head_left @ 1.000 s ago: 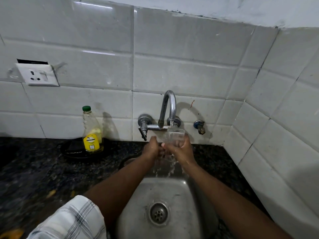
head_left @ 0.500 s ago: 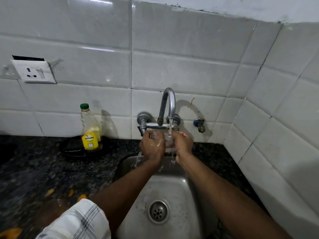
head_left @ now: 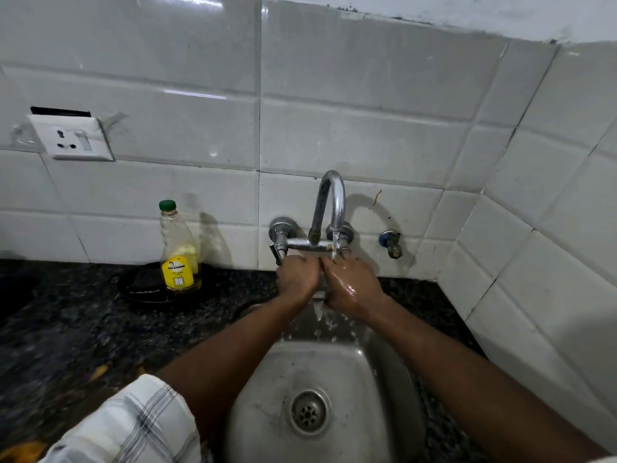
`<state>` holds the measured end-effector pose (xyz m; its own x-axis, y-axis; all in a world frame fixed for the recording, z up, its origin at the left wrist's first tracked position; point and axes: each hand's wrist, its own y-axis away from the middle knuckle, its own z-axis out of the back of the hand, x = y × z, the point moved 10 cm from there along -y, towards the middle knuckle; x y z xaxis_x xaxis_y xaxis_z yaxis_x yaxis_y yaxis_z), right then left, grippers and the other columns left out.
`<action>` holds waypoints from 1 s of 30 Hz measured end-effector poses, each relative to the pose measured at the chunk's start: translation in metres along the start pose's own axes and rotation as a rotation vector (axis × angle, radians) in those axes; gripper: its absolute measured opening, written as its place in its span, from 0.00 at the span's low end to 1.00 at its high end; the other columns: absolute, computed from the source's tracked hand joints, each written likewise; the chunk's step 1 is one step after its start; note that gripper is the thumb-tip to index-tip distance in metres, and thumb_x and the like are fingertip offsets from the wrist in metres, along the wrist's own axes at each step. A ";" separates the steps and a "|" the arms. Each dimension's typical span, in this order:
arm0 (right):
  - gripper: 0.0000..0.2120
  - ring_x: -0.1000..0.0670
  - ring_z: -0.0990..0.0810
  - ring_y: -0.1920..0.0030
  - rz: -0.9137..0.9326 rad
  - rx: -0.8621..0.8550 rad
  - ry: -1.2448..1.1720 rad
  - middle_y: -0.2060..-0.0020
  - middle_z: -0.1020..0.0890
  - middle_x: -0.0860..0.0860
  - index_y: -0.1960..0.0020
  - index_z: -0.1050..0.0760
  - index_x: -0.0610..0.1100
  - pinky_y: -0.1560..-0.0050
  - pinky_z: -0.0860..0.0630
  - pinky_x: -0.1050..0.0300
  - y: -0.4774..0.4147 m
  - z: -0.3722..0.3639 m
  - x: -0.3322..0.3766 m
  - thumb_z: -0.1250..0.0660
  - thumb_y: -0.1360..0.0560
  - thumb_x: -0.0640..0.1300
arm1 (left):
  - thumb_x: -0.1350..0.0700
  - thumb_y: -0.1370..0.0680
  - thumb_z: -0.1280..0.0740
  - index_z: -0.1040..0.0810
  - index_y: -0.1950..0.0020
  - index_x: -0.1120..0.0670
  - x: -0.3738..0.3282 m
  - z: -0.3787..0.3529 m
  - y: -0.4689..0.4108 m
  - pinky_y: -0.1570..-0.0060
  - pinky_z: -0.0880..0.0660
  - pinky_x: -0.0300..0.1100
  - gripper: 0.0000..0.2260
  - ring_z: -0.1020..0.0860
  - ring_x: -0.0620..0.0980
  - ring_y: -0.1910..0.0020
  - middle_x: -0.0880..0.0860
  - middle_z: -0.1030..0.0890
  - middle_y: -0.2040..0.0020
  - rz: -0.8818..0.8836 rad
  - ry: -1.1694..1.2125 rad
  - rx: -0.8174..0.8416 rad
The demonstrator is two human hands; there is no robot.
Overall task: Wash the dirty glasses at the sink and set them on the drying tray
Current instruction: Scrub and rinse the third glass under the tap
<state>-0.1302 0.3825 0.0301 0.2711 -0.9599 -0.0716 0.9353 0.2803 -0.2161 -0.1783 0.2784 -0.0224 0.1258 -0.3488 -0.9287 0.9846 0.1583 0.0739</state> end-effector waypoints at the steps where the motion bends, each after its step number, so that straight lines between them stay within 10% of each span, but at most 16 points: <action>1: 0.31 0.44 0.23 0.40 -0.037 0.007 -0.038 0.39 0.21 0.47 0.32 0.31 0.47 0.42 0.24 0.48 -0.003 0.002 -0.004 0.25 0.32 0.50 | 0.50 0.18 0.40 0.20 0.55 0.57 -0.014 0.000 0.004 0.57 0.22 0.43 0.14 0.18 0.53 0.56 0.55 0.17 0.54 -0.141 0.004 0.019; 5: 0.26 0.48 0.18 0.52 -0.123 0.219 -0.370 0.53 0.17 0.50 0.42 0.24 0.49 0.50 0.20 0.51 -0.006 -0.011 -0.018 0.22 0.37 0.51 | 0.48 0.20 0.38 0.18 0.54 0.56 -0.059 0.010 0.034 0.58 0.22 0.42 0.14 0.20 0.48 0.60 0.53 0.17 0.58 -0.696 -0.099 0.075; 10: 0.33 0.44 0.20 0.45 -0.116 -0.030 0.039 0.41 0.20 0.46 0.33 0.31 0.46 0.44 0.22 0.48 -0.003 -0.003 -0.004 0.23 0.34 0.49 | 0.53 0.17 0.42 0.21 0.56 0.59 -0.036 0.003 0.013 0.49 0.22 0.47 0.15 0.20 0.56 0.52 0.57 0.19 0.53 -0.158 -0.308 0.063; 15: 0.25 0.52 0.18 0.55 -0.260 0.229 -0.597 0.53 0.17 0.52 0.42 0.24 0.47 0.51 0.18 0.53 0.012 -0.019 -0.017 0.21 0.37 0.42 | 0.46 0.20 0.38 0.19 0.51 0.56 -0.051 0.009 0.039 0.60 0.22 0.41 0.15 0.19 0.47 0.62 0.51 0.17 0.59 -0.732 -0.077 0.091; 20: 0.35 0.45 0.20 0.47 -0.171 0.001 -0.046 0.42 0.20 0.47 0.29 0.34 0.44 0.47 0.22 0.51 0.008 -0.008 -0.009 0.25 0.32 0.50 | 0.45 0.19 0.45 0.20 0.59 0.57 -0.029 -0.010 0.006 0.62 0.31 0.42 0.22 0.21 0.53 0.61 0.58 0.16 0.57 -0.344 -0.302 0.054; 25: 0.54 0.52 0.17 0.51 -0.185 0.124 -0.703 0.48 0.17 0.52 0.22 0.53 0.51 0.49 0.19 0.54 0.012 -0.040 -0.006 0.20 0.35 0.49 | 0.30 0.22 0.57 0.21 0.61 0.55 -0.031 -0.013 0.014 0.57 0.24 0.45 0.36 0.20 0.53 0.62 0.57 0.18 0.62 -0.399 -0.202 0.134; 30: 0.27 0.49 0.18 0.55 -0.395 -0.204 -0.981 0.55 0.17 0.50 0.47 0.29 0.47 0.51 0.20 0.53 0.033 -0.026 -0.036 0.17 0.38 0.46 | 0.38 0.17 0.48 0.23 0.64 0.57 -0.017 0.002 0.003 0.62 0.21 0.45 0.29 0.18 0.55 0.67 0.57 0.18 0.66 -0.258 -0.011 0.154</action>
<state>-0.1150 0.4260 0.0004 0.1074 -0.5452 0.8314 0.9657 -0.1416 -0.2176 -0.1775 0.2833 -0.0057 -0.1305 -0.3692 -0.9202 0.9909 -0.0781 -0.1092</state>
